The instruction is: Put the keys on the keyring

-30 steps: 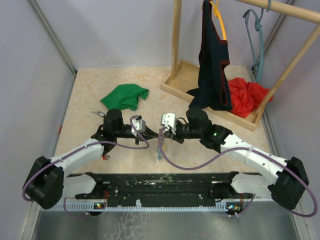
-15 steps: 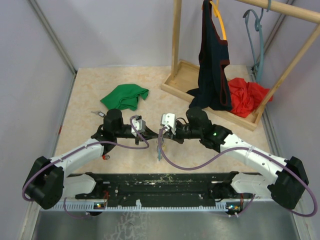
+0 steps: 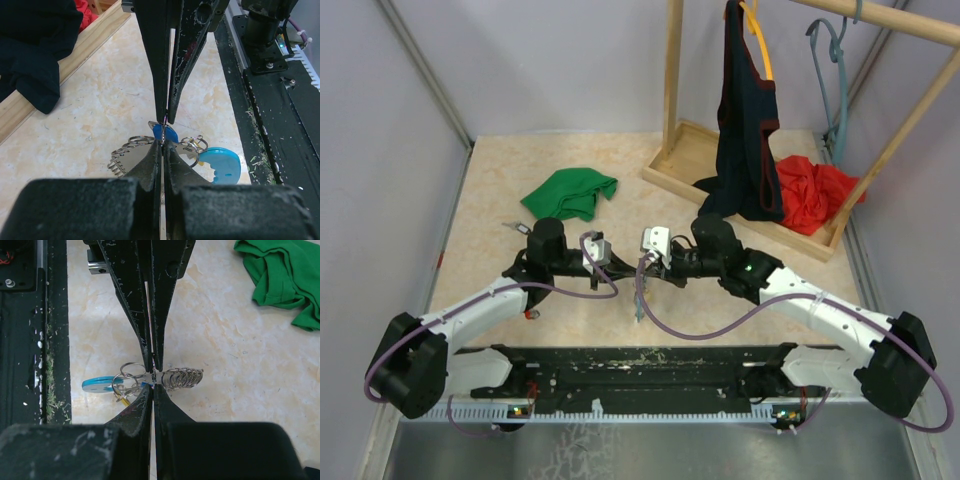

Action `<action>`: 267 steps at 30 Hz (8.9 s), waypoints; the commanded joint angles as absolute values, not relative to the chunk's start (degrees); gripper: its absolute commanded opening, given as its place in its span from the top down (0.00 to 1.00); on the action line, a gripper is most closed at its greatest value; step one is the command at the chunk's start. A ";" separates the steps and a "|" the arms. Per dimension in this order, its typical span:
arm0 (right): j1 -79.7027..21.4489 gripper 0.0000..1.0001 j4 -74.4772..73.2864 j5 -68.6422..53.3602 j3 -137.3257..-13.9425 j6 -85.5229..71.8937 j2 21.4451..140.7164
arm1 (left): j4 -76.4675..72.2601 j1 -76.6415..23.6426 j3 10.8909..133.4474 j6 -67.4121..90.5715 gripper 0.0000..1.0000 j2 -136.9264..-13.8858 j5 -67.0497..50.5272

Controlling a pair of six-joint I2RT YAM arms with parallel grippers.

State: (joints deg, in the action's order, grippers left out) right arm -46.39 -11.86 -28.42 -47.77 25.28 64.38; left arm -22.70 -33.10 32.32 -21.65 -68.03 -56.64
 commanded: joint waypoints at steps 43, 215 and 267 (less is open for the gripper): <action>-48.36 1.00 -12.45 -26.28 -52.65 30.83 64.97 | -8.37 -37.71 40.91 -23.37 1.00 -68.06 -45.35; -42.62 1.00 4.30 -28.03 -45.40 33.50 64.87 | -36.18 -35.89 35.71 14.97 0.97 -65.72 -27.99; -41.64 1.00 -9.40 -33.26 -56.97 43.78 69.04 | 20.95 -31.29 62.75 -37.78 0.89 -81.28 -54.75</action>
State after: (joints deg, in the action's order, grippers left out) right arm -41.93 -11.64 -31.40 -53.71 43.48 70.28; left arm 19.75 -31.38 61.91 -36.49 -81.65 -54.43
